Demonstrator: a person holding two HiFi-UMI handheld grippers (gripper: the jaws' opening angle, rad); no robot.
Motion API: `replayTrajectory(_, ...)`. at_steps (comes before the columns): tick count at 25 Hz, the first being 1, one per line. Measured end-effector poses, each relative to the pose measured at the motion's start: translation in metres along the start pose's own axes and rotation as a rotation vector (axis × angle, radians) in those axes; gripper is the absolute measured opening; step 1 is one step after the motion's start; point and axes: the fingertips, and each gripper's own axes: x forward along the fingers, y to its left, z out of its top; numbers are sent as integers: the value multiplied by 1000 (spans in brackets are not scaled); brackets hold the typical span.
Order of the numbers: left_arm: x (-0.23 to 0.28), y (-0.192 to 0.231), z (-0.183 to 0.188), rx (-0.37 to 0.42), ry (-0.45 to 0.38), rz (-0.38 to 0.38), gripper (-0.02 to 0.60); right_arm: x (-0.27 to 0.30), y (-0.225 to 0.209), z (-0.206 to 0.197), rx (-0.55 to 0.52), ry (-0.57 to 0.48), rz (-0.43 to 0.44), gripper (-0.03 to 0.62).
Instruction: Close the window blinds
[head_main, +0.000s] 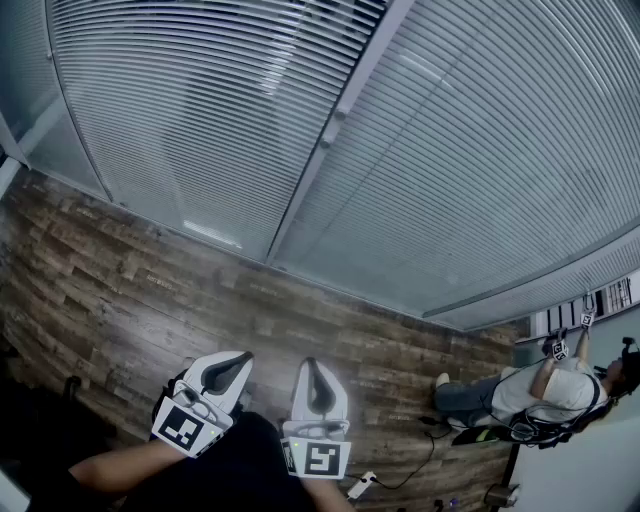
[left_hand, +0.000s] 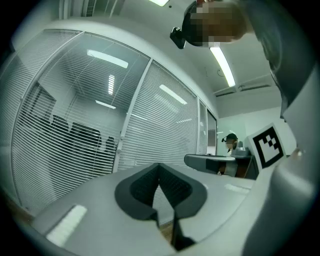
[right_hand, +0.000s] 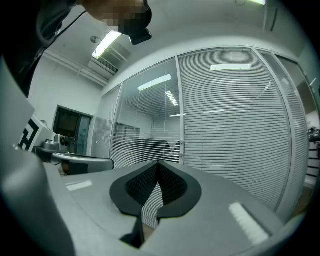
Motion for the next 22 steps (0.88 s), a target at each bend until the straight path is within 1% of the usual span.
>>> replayTrajectory(6, -1, -7, -10, 6, 13, 5, -2, -5, -1, -8, -4, 28, 38, 0)
replayTrajectory(10, -1, -8, -11, -1, 1, 22, -2, -5, 7, -14, 17, 50, 116, 1)
replayTrajectory(12, -2, -9, -11, -3, -6, 30, -2, -5, 10, -18, 23, 66, 141, 2)
replayTrajectory(18, -11, -11, -13, 4, -1, 70, -2, -13, 9, -22, 48, 48, 159, 2)
replayTrajectory(22, -13, -15, -13, 4, 9, 62, -2, -15, 7, -29, 73, 56, 153, 2)
